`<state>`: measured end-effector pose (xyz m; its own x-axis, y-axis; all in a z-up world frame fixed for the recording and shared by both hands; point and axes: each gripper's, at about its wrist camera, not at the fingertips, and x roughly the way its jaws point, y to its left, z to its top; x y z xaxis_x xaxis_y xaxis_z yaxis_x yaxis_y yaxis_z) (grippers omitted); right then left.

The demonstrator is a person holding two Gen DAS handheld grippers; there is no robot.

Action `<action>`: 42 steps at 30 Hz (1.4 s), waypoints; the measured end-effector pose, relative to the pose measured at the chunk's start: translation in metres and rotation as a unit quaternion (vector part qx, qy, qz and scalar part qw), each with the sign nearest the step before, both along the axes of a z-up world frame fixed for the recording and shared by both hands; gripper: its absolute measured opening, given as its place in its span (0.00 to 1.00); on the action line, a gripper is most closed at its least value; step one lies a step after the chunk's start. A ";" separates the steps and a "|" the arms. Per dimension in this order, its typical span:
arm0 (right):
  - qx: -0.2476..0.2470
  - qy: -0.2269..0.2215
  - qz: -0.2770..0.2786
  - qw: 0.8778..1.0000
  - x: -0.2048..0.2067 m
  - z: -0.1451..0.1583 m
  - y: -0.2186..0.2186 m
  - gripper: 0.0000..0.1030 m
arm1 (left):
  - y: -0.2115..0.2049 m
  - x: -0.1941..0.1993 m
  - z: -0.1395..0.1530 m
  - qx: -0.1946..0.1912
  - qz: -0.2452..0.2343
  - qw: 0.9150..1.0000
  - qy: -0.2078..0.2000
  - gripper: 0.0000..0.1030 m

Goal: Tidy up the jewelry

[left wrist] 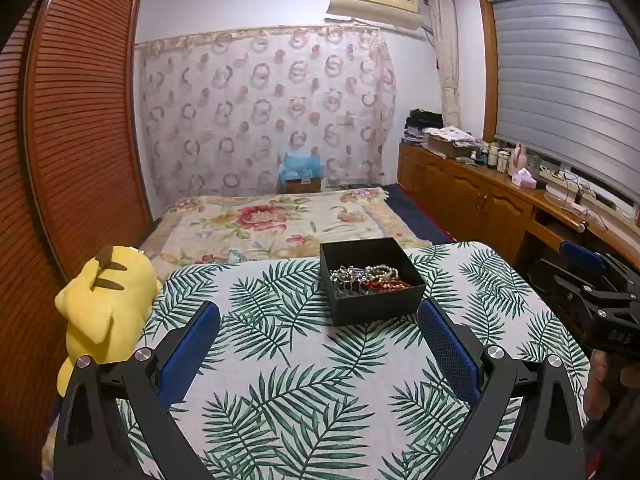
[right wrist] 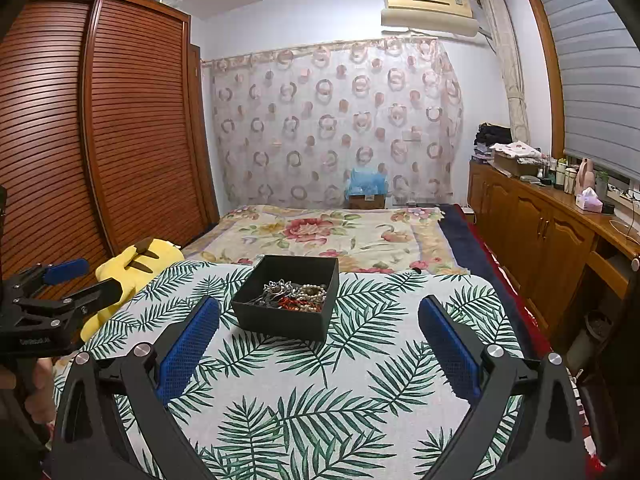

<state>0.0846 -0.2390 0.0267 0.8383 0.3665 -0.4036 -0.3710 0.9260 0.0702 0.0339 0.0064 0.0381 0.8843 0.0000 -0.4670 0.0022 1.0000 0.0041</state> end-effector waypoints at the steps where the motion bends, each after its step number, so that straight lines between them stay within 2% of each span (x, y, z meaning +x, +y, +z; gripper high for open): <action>1: 0.000 0.000 0.000 1.000 0.000 0.000 0.000 0.97 | 0.000 0.000 0.000 0.000 -0.001 1.000 0.001 0.93; 42: 0.002 -0.002 0.002 1.000 -0.002 -0.006 0.002 0.97 | -0.002 -0.003 0.000 0.000 0.000 1.000 -0.002 0.93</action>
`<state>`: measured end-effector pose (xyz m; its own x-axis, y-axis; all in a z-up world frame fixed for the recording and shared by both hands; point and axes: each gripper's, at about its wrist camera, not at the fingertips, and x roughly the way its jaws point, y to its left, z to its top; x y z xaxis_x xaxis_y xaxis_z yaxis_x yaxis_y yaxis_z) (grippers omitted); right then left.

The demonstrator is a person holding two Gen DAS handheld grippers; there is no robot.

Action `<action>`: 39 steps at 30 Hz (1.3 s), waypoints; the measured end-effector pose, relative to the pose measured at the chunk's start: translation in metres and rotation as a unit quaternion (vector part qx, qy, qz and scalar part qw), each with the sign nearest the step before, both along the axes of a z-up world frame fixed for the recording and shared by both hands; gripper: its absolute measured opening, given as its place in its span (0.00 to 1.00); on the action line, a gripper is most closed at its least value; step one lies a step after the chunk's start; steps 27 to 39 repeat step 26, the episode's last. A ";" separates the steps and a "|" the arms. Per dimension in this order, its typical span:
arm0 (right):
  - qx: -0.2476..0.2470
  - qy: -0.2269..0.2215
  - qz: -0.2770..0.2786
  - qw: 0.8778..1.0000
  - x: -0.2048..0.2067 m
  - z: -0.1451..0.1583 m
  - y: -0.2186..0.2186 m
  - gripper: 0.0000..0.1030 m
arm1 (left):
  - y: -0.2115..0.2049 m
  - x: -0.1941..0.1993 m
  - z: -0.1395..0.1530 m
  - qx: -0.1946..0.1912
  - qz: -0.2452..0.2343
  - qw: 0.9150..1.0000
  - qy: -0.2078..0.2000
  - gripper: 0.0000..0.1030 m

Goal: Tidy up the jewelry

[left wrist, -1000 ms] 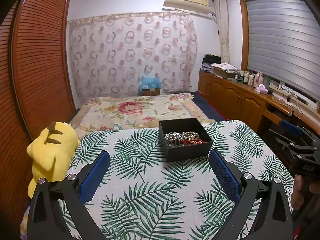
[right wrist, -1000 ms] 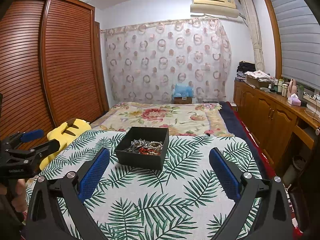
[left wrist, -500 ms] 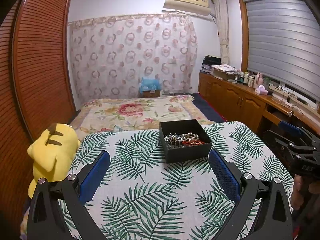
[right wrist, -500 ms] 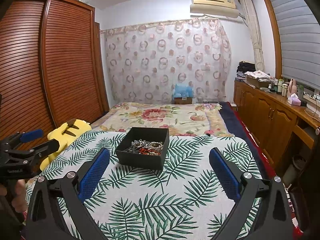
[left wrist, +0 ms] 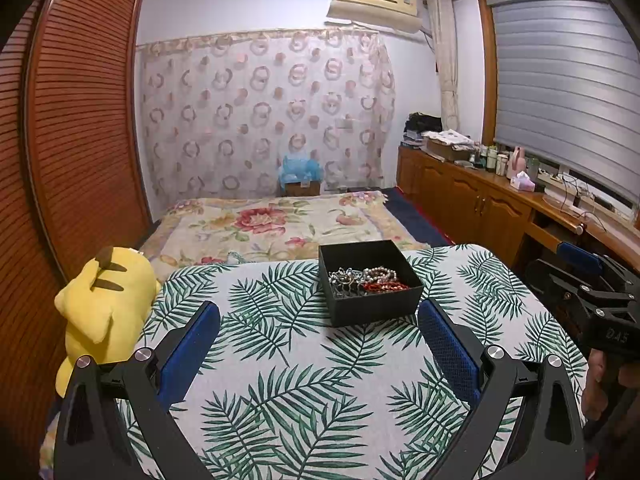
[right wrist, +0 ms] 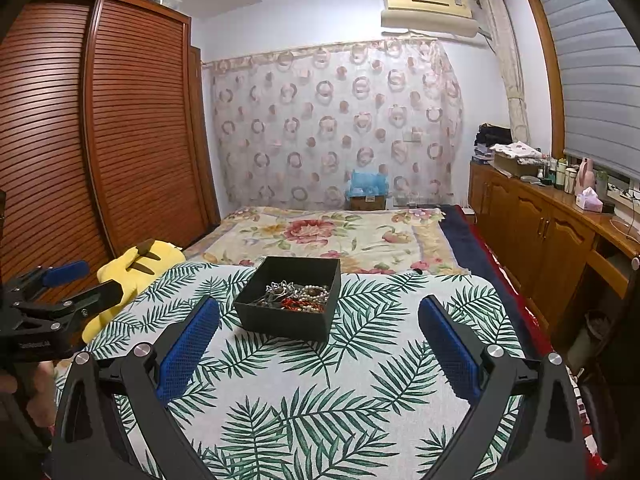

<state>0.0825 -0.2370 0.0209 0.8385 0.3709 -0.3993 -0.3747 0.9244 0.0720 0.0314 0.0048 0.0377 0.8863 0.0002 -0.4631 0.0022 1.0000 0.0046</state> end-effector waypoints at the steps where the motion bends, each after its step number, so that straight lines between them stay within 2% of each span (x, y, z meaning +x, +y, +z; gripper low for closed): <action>1: -0.001 0.000 0.000 1.000 0.000 0.000 0.000 0.97 | 0.000 0.000 0.000 0.000 0.000 1.000 0.000 0.93; 39: -0.003 -0.001 -0.001 1.000 -0.001 0.001 0.003 0.97 | -0.002 -0.001 0.002 0.000 0.000 1.000 -0.003 0.93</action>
